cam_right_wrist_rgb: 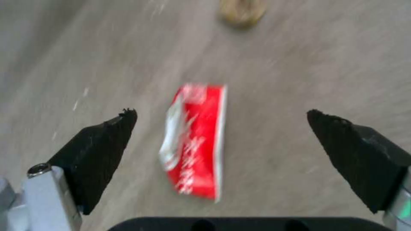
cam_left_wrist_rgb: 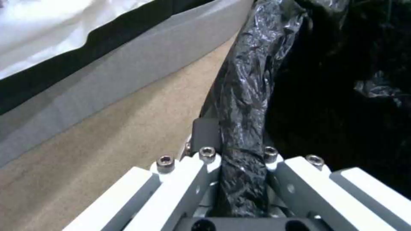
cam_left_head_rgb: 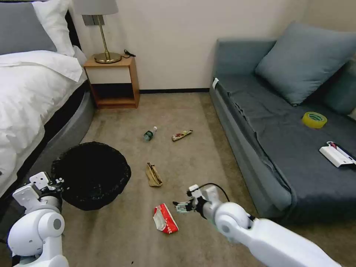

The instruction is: Pick up the trash bin, then pick up the garbage on the floor and place it into the trash bin.

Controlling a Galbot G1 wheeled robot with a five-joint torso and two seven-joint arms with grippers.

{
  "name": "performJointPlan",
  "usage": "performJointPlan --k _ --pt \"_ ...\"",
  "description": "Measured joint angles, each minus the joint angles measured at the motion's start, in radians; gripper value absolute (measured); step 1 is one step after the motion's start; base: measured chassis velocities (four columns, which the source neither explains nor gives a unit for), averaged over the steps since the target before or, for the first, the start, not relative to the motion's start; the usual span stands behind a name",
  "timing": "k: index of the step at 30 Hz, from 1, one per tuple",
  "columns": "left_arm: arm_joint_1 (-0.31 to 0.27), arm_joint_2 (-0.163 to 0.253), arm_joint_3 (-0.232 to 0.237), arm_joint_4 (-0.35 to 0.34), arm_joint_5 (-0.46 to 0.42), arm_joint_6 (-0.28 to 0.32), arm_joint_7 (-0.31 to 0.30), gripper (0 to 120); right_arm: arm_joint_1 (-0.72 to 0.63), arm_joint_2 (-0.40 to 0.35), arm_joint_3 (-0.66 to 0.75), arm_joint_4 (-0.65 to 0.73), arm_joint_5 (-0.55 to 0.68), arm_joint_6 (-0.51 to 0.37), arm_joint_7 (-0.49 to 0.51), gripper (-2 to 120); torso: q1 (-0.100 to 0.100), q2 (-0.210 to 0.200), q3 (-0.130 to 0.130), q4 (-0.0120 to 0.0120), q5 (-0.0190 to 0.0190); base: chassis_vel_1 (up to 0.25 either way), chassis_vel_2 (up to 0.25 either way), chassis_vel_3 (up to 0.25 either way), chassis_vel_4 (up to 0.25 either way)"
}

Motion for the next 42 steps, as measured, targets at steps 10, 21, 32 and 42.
performJointPlan --k 10,21,32,42 --pt "0.011 -0.002 -0.012 -0.029 -0.001 -0.001 0.005 3 0.116 0.126 -0.256 -0.147 0.097 -0.004 0.051 100 0.0 0.0 0.0 -0.0003 -0.0001 0.0 0.0 0.0 0.0" --pt "0.012 -0.002 -0.026 -0.034 -0.007 -0.017 0.016 3 0.178 0.286 -0.378 -0.327 0.056 0.056 0.039 100 0.0 0.0 0.0 -0.0002 0.0 0.0 0.0 0.0 0.0" --pt "0.008 -0.004 -0.015 -0.027 -0.004 -0.025 0.02 3 0.177 0.31 -0.38 -0.42 -0.014 0.097 -0.002 98 0.0 0.0 0.0 -0.0004 0.0002 0.0 0.0 0.0 0.0" --pt "0.007 -0.006 -0.013 -0.028 0.0 -0.029 0.022 3 0.173 0.338 -0.386 -0.53 -0.07 0.129 -0.039 92 0.0 0.0 0.0 -0.0003 0.0002 0.0 0.0 0.0 0.0"
